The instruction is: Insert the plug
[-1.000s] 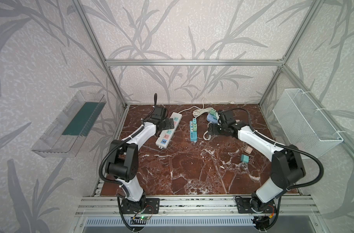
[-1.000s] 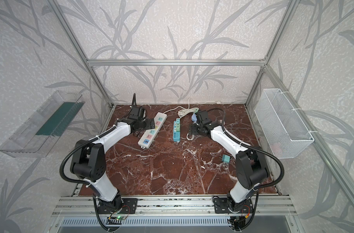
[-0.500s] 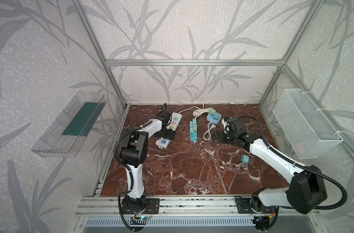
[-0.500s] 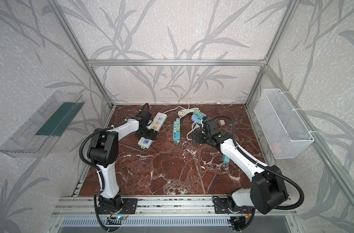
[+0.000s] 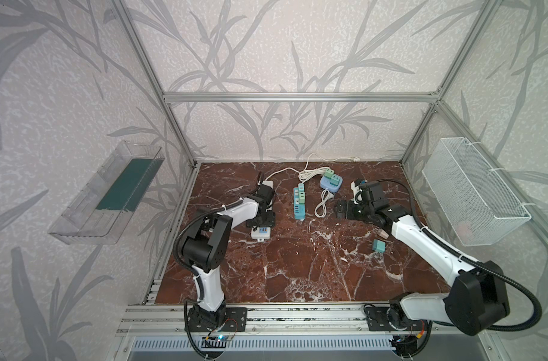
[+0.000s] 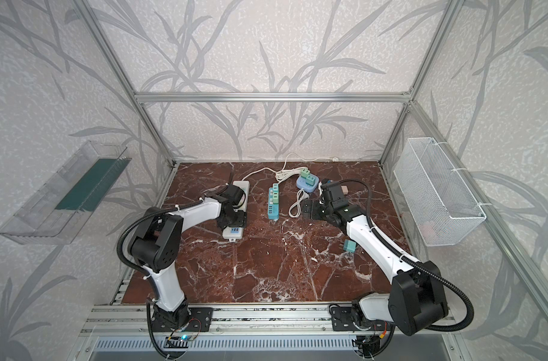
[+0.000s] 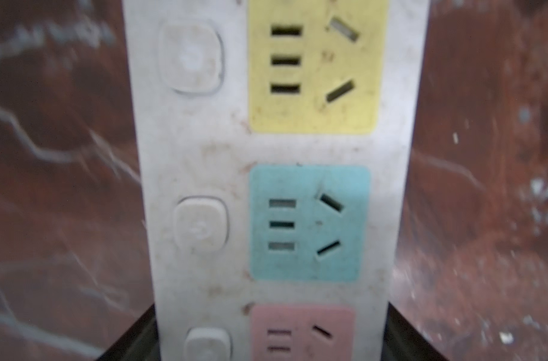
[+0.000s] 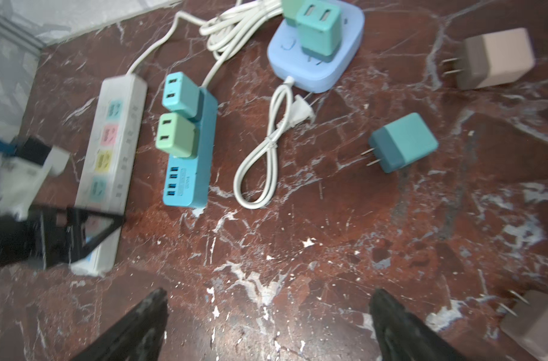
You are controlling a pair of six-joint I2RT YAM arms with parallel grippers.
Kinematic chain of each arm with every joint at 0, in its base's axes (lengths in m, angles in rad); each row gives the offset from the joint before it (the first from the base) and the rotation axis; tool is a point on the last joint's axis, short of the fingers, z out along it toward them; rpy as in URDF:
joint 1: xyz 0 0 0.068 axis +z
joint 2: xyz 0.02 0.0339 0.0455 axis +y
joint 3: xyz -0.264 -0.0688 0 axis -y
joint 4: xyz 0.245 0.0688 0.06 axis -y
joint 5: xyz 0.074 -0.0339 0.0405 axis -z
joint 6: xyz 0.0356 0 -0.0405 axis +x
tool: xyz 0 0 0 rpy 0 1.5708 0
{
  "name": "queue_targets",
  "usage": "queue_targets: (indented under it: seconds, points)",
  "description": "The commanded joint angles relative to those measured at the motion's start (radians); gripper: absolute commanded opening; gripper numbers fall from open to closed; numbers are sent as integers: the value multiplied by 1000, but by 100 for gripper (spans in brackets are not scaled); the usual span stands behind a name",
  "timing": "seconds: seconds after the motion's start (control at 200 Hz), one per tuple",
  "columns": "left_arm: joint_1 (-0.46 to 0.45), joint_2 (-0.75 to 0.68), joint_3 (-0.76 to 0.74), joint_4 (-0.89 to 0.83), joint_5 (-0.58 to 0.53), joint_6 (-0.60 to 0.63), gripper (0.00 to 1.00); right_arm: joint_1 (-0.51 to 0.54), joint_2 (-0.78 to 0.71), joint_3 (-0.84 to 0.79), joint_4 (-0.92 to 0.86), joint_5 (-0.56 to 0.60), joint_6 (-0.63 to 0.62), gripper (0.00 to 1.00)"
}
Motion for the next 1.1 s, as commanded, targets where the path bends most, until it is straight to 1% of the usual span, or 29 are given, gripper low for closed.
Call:
queue_targets:
  seconds: [0.0, 0.06, 0.095, 0.145, 0.25, 0.32, 0.385, 0.395, 0.41, 0.43, 0.47, 0.535, 0.58, 0.635, 0.695, 0.71, 0.73, 0.78, 0.82, 0.875, 0.925, 1.01, 1.065, 1.095]
  points:
    - [-109, -70, -152, 32, -69, -368, 70, -47, -25, -21, -21, 44, 34, 99]
    - [-155, -104, -218, 64, -62, -488, 67, -64, -28, -33, -35, 64, 34, 99]
    - [-179, -121, -242, 71, -72, -538, 67, -68, -31, -43, -46, 89, 35, 100]
    - [-210, -141, -262, 73, -91, -596, 67, -72, -34, -58, -68, 133, 50, 98]
    - [-250, -161, -251, 51, -111, -649, 70, -86, -66, -133, -66, 178, 103, 93]
    - [-268, -168, -230, 31, -128, -654, 78, -92, -105, -194, -58, 208, 141, 93]
    - [-276, -180, -214, 30, -112, -626, 85, -102, -154, -249, -55, 229, 170, 94]
    - [-276, -183, -213, 28, -109, -619, 88, -104, -163, -255, -51, 230, 172, 94]
    - [-278, -190, -209, 28, -106, -607, 97, -107, -176, -269, -48, 231, 175, 94]
    - [-280, -200, -206, 23, -104, -594, 99, -109, -194, -285, -45, 234, 176, 94]
    - [-280, -224, -199, 7, -100, -568, 99, -114, -225, -306, -44, 239, 174, 94]
    - [-279, -277, -182, -36, -97, -523, 99, -117, -254, -317, -77, 278, 186, 94]
    - [-278, -320, -166, -78, -103, -516, 99, -121, -263, -324, -91, 293, 194, 94]
    - [-273, -373, -133, -117, -110, -471, 99, -129, -262, -333, -100, 283, 198, 94]
    - [-270, -431, -91, -149, -142, -430, 99, -140, -255, -344, -111, 272, 199, 94]
    - [-270, -444, -83, -148, -147, -413, 99, -142, -252, -346, -117, 274, 198, 93]
    - [-267, -462, -73, -139, -150, -389, 99, -142, -252, -351, -122, 275, 226, 91]
    - [-261, -499, -45, -109, -143, -332, 99, -145, -264, -360, -139, 274, 233, 82]
    - [-251, -516, -25, -74, -110, -289, 97, -145, -289, -377, -139, 275, 236, 78]
    - [-229, -517, 4, 0, 28, -226, 93, -148, -333, -423, -95, 285, 237, 70]
    - [-210, -489, 50, 28, 137, -213, 90, -154, -368, -449, -93, 297, 252, 65]
    - [-187, -430, 134, 53, 252, -213, 89, -160, -408, -482, -97, 308, 271, 64]
    - [-170, -406, 158, 89, 324, -217, 88, -174, -414, -495, -105, 293, 286, 70]
    - [-161, -395, 163, 113, 362, -219, 88, -182, -413, -499, -108, 280, 288, 71]
